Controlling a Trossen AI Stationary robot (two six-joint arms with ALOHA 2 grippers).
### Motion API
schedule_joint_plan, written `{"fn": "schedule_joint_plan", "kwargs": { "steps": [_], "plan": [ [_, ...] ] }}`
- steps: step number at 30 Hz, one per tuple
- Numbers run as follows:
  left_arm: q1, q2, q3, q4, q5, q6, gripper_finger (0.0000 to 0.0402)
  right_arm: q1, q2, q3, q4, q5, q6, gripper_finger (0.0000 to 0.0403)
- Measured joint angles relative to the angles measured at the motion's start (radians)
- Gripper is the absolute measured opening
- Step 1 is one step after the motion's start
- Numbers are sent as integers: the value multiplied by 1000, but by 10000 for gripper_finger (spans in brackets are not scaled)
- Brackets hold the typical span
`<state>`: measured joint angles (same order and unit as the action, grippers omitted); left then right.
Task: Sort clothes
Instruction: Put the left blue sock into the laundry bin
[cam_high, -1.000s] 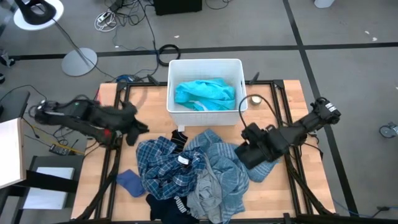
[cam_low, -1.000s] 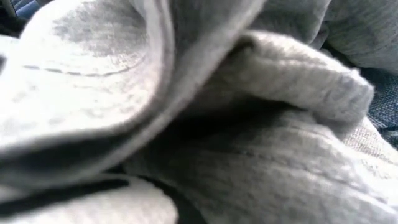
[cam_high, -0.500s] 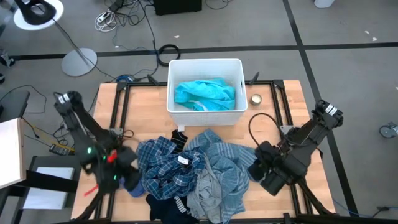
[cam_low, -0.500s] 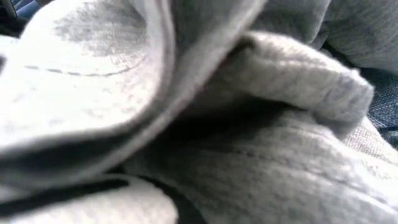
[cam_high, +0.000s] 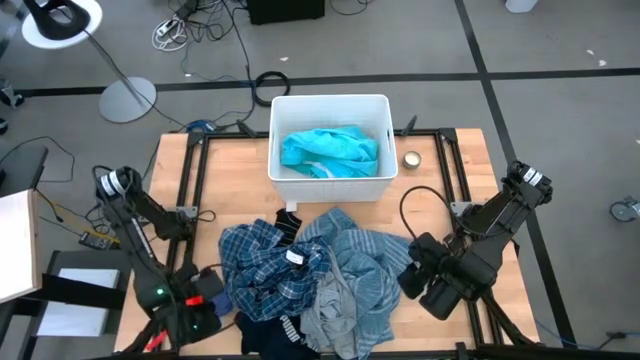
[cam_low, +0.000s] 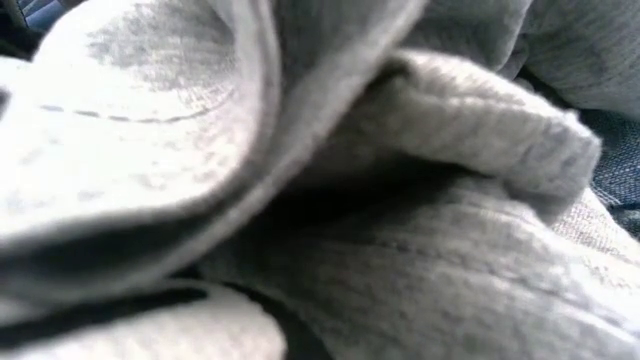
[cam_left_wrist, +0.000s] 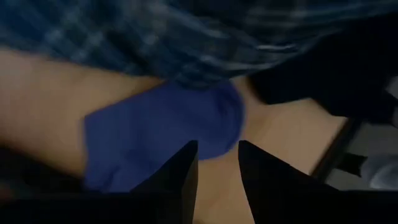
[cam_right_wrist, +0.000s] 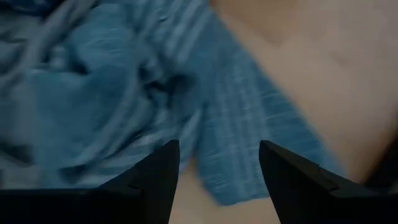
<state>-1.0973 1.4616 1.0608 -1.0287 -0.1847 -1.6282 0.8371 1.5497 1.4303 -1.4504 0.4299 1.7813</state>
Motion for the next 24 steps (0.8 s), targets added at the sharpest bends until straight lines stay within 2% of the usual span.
{"fn": "schedule_joint_plan", "kwargs": {
  "steps": [8,17,19,22,24],
  "plan": [
    [-3,-18,-273,386,32,119,121,2,1,0,237,-4,84,221],
    [-2,-39,-458,534,113,269,117,3,1,0,375,127,220,220],
    [-2,-43,-470,546,142,286,94,3,1,0,382,152,234,218],
    [-3,-71,-467,545,195,317,24,3,1,0,382,170,234,214],
    [-3,-99,-457,512,211,318,11,6,2,0,376,183,234,212]
  ]
}}
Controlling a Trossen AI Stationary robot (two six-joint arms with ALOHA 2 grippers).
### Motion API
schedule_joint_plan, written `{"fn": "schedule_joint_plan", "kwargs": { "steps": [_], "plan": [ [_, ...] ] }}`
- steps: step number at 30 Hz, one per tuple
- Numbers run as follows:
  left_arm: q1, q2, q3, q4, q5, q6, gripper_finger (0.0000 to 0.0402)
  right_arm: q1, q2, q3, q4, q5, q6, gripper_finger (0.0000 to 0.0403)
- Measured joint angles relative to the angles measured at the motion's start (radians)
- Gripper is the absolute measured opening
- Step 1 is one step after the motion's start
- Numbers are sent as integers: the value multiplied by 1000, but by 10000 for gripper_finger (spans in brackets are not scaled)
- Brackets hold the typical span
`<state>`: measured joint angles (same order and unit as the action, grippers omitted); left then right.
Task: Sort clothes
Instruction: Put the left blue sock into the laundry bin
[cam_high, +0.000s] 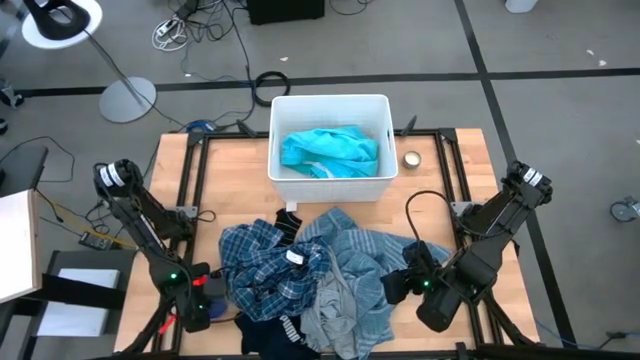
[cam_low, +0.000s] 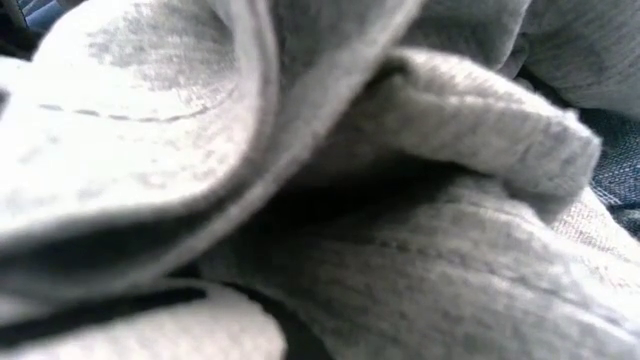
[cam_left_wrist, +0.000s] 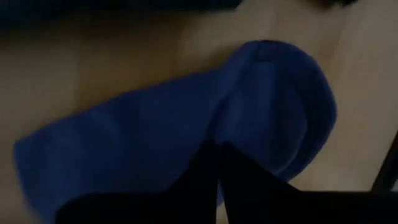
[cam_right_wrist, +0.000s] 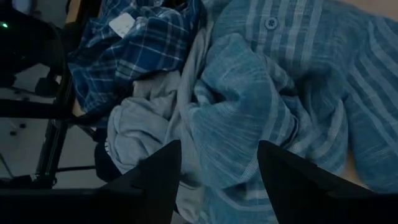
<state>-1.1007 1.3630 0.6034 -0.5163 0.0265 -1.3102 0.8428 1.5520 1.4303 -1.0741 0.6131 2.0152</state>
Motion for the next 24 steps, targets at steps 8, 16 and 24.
{"fn": "schedule_joint_plan", "kwargs": {
  "steps": [8,16,24],
  "plan": [
    [2,-178,195,-331,-26,-7,2,9,2,-71,-12,14,-52,199],
    [95,-298,537,-730,-228,-65,1,40,1,-231,76,15,-55,187],
    [384,-297,834,-859,-434,115,0,101,-1,-332,123,-9,-62,163]
  ]
}}
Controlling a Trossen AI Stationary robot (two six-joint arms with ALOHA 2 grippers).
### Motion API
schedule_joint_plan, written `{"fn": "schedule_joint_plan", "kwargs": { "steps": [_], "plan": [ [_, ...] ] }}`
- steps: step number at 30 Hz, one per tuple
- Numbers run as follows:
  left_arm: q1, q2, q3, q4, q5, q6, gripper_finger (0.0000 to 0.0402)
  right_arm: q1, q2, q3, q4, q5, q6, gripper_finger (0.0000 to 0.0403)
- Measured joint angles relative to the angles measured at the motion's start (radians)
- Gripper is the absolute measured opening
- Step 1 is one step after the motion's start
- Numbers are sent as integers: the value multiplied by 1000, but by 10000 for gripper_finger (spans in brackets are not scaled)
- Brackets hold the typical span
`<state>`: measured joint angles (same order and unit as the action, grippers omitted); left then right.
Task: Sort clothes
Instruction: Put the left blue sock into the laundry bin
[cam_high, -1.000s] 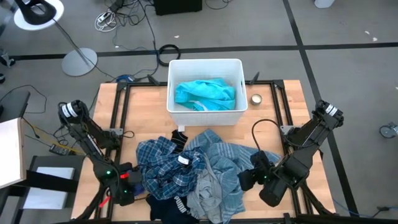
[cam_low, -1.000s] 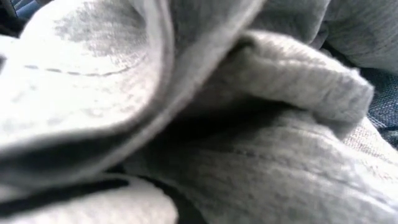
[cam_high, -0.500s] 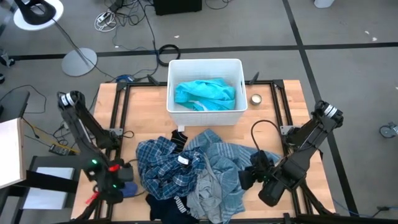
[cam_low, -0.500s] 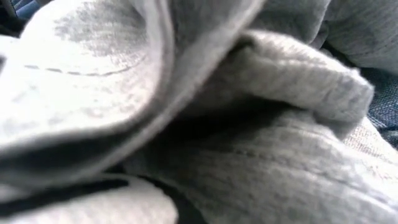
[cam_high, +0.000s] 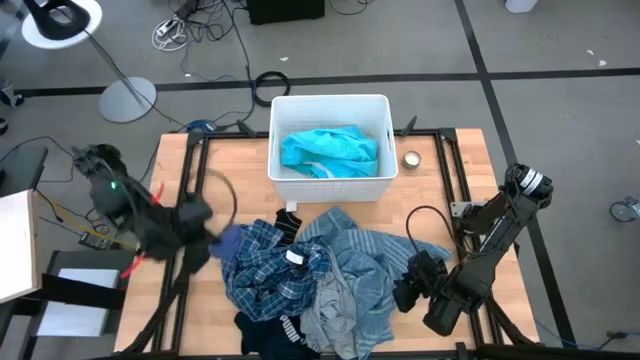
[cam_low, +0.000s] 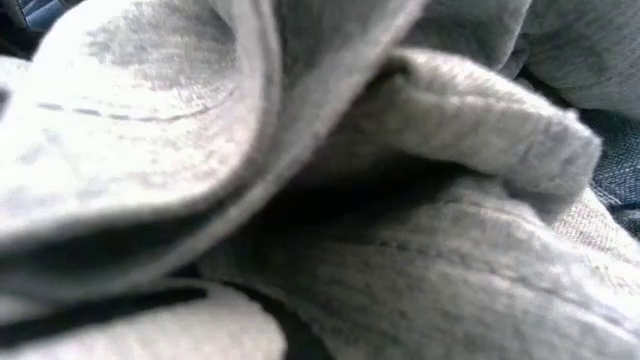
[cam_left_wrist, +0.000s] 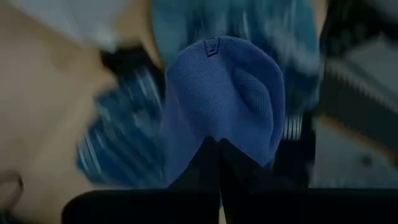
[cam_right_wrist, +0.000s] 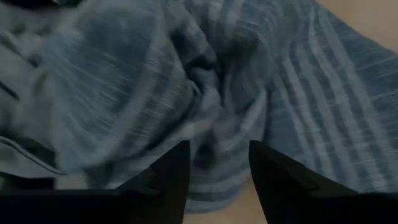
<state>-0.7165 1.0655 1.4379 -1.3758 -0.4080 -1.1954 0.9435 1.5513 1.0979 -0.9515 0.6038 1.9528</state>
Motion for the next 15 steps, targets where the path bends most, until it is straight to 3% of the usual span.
{"fn": "schedule_joint_plan", "kwargs": {
  "steps": [7,15],
  "plan": [
    [380,35,106,187,-29,326,0,25,-27,-47,25,-2,-53,144],
    [760,182,107,573,176,623,0,25,-103,-82,34,-3,-183,142]
  ]
}}
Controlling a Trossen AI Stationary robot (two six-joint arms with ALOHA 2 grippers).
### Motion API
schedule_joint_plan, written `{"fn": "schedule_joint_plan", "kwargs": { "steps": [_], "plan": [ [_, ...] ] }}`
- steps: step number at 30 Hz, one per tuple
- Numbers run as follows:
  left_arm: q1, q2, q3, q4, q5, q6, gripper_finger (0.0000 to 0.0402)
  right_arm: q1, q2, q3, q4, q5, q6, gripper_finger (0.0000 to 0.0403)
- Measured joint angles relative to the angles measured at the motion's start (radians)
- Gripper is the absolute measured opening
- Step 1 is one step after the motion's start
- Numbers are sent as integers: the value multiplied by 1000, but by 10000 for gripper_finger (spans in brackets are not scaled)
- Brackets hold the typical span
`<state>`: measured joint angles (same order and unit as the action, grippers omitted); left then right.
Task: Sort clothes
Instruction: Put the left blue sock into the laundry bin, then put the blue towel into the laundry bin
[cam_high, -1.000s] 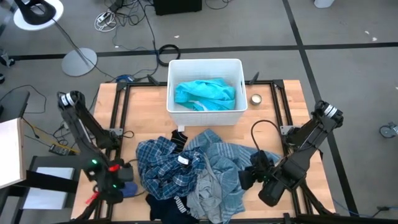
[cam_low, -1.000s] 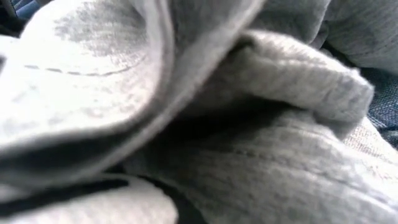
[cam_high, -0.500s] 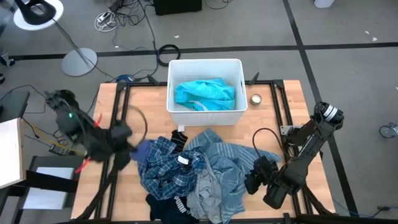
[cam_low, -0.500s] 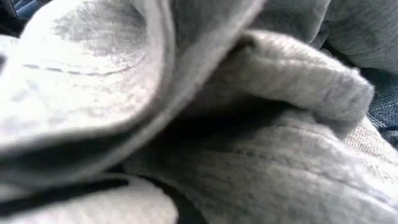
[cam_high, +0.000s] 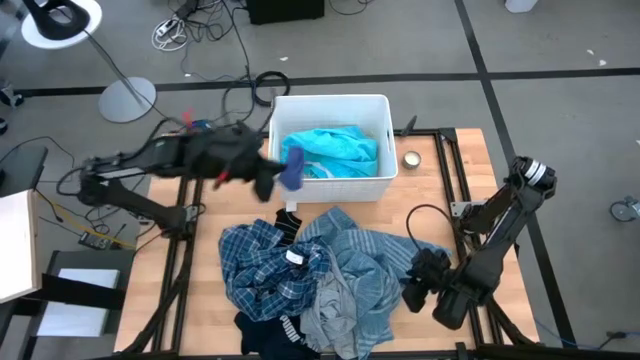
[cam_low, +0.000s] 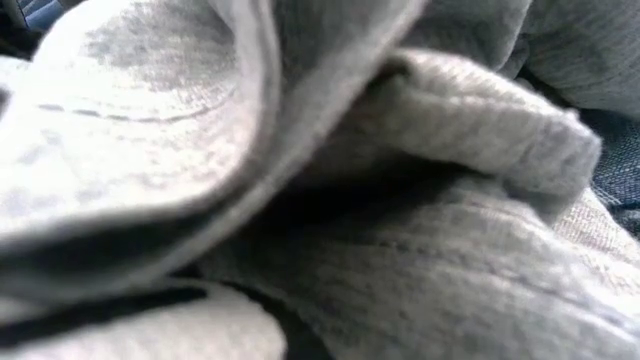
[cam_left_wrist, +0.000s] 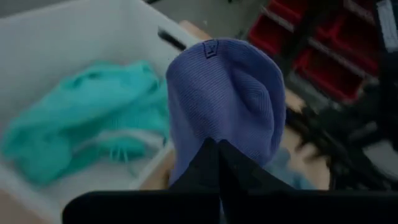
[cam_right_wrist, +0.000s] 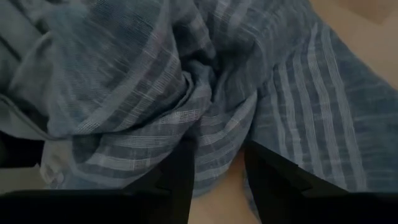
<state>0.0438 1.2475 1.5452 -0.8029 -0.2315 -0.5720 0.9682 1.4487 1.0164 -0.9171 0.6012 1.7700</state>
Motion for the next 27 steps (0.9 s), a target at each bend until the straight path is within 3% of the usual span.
{"fn": "schedule_joint_plan", "kwargs": {
  "steps": [8,13,21,27],
  "plan": [
    [264,176,0,245,142,58,5,0,-61,0,0,0,-84,139],
    [362,246,0,305,272,61,42,-1,-76,0,-4,0,-115,139],
    [406,268,-1,312,435,32,112,-2,-77,0,-13,0,-178,138],
    [358,196,-1,248,363,104,115,-34,-77,0,-16,24,-169,139]
  ]
}}
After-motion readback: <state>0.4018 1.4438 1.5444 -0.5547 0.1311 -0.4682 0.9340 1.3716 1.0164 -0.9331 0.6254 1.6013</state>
